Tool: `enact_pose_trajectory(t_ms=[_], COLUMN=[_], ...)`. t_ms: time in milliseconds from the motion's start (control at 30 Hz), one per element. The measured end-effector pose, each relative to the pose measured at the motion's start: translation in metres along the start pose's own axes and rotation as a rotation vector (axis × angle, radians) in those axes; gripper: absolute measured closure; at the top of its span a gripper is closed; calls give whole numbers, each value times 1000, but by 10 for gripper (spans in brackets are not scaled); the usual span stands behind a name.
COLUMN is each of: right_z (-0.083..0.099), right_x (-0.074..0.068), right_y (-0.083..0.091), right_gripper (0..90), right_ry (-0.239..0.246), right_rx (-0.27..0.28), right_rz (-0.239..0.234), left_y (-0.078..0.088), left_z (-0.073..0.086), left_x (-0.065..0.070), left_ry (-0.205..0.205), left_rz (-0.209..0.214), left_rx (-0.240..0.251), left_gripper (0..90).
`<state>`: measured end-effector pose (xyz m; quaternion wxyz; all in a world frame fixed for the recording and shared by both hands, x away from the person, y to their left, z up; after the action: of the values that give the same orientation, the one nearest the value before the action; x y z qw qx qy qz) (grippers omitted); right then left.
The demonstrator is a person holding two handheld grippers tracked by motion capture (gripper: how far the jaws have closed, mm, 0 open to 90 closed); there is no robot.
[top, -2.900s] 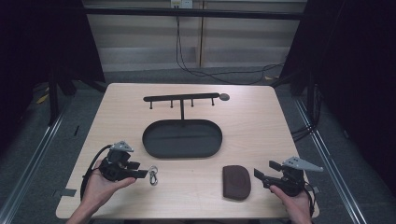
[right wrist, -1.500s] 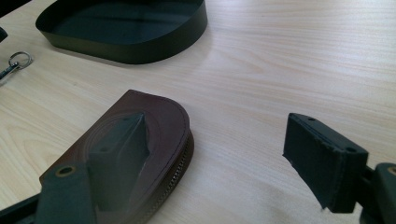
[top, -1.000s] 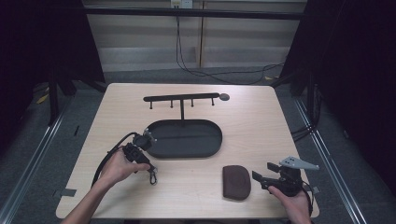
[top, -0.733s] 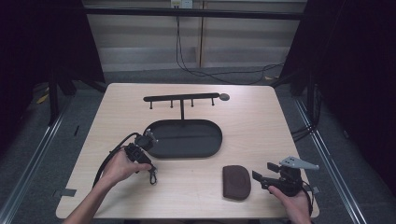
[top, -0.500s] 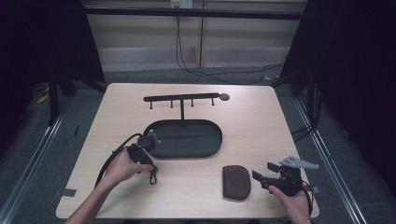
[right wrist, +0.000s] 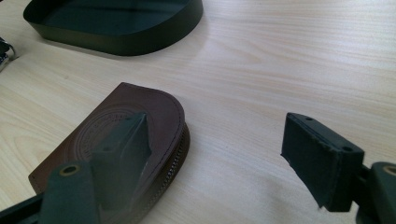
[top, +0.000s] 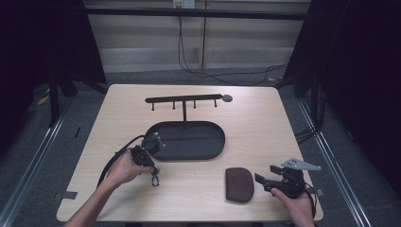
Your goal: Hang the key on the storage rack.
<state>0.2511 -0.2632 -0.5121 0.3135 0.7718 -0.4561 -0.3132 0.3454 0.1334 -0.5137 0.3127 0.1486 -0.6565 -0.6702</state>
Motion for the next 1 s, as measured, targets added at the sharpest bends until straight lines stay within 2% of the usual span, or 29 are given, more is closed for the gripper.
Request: enact_pose_trajectory(t_ms=[167,533,667,733,833,933,1000], right_z=[0,0,0,0,0,0,0], right_x=[1,0,0,0,1,1,1], right_y=[0,0,-1,-1,-1,-1,-1], right_gripper=[232,231,232,232,231,230,229], right_ry=[0,1,2,4,1,0,2], right_rx=[4,-1,-2,-7,-6,-6,-5], right_rz=[0,3,3,6,11,12,11], left_y=[4,20,23,28,33,38,45], left_z=[3,9,10,9,11,12,13], left_x=[-1,4,3,4,5,5,6], left_ry=[0,-52,-37,-48,-70,-64,-75], left_rz=[2,-6,-6,-1,5,0,-14], left_rx=[0,6,7,26,22,30,28], left_gripper=[890,891,891,891,891,891,891])
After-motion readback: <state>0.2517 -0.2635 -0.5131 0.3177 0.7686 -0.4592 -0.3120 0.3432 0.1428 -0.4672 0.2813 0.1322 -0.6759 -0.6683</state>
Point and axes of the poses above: each handheld gripper's, and its own axes: y roughly backward along the jaws, z roughly out of its underside, x roughly to its right, the point moved 6 cm from there along -y, roughly forward along the jaws, and after that the axes turned 14 degrees about -x, right-handed, at the moved point
